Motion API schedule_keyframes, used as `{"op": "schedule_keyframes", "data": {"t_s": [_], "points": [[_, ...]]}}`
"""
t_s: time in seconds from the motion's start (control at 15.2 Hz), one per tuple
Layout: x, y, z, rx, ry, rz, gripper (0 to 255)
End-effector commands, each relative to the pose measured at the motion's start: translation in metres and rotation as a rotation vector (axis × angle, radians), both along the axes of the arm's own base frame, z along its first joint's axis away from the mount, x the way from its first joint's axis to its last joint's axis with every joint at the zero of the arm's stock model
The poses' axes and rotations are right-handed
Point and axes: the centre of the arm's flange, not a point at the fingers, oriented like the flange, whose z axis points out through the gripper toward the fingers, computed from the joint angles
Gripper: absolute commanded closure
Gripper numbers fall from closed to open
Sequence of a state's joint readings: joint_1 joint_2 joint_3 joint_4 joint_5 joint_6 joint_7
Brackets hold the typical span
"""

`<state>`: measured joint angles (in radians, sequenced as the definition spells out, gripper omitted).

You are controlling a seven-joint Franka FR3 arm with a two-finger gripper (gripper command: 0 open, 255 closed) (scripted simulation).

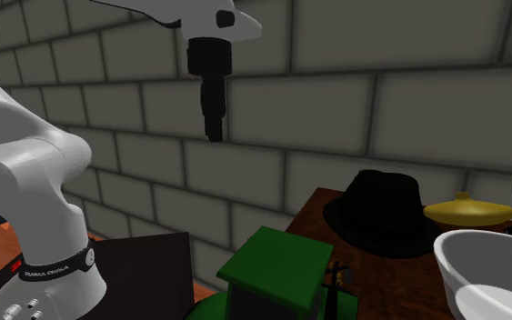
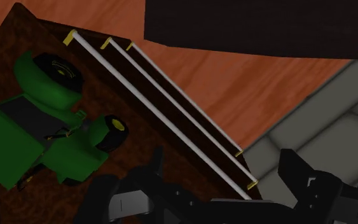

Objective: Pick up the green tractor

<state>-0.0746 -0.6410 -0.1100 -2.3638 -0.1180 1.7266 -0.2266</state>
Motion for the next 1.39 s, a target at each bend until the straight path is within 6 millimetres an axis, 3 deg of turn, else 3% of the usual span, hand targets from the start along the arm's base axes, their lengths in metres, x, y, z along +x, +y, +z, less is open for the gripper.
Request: {"op": "schedule_keyframes", "data": {"t_s": [0.0,1.25,1.32], "points": [[0.012,-0.026,-0.005,0.001,0.009,-0.005,0],[0.129,-0.251,-0.061,0.018,0.091,-0.056,0],[0.130,-0.252,-0.061,0.018,0.092,-0.056,0]]}}
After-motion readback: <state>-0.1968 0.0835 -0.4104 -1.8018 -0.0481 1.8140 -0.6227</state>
